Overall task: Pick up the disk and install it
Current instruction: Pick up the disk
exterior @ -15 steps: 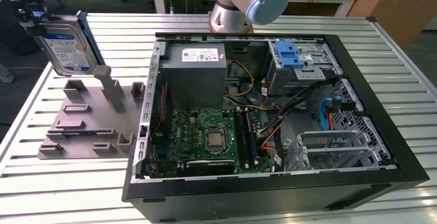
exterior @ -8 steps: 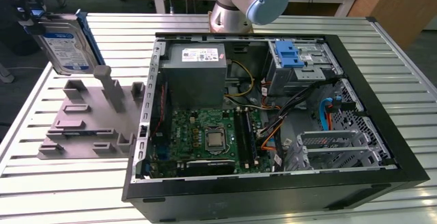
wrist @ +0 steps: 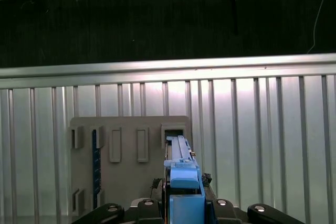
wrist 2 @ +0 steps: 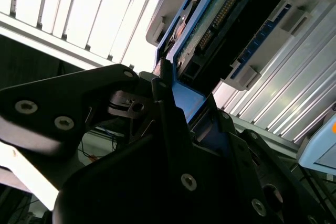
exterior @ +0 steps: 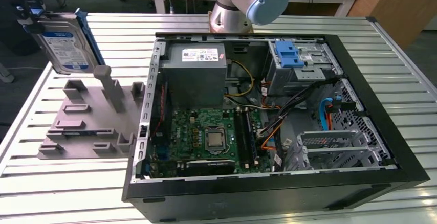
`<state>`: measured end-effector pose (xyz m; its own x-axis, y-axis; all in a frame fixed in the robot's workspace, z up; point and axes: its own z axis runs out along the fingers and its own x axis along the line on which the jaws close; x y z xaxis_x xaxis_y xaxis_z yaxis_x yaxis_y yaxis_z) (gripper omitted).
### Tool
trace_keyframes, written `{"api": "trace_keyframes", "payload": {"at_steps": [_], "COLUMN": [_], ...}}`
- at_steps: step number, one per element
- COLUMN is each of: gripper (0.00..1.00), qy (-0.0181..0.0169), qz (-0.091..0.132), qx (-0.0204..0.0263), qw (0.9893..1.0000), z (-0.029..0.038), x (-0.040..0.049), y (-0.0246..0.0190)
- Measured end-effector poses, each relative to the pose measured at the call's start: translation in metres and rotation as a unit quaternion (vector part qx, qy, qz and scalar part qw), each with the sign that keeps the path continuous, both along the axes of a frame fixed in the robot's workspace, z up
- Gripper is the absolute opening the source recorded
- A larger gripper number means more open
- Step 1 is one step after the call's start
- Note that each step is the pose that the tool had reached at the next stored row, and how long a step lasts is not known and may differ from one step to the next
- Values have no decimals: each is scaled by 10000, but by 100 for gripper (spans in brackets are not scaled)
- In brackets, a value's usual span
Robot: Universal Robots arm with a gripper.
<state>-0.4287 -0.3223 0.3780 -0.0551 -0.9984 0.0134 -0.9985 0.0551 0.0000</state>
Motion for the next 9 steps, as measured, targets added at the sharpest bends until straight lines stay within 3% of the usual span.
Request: {"api": "trace_keyframes", "payload": {"at_steps": [9], "gripper": [36], "qy": [0], "qz": [0], "qx": [0], "qw": [10000], "z": [33], "x": [0], "y": [1]}}
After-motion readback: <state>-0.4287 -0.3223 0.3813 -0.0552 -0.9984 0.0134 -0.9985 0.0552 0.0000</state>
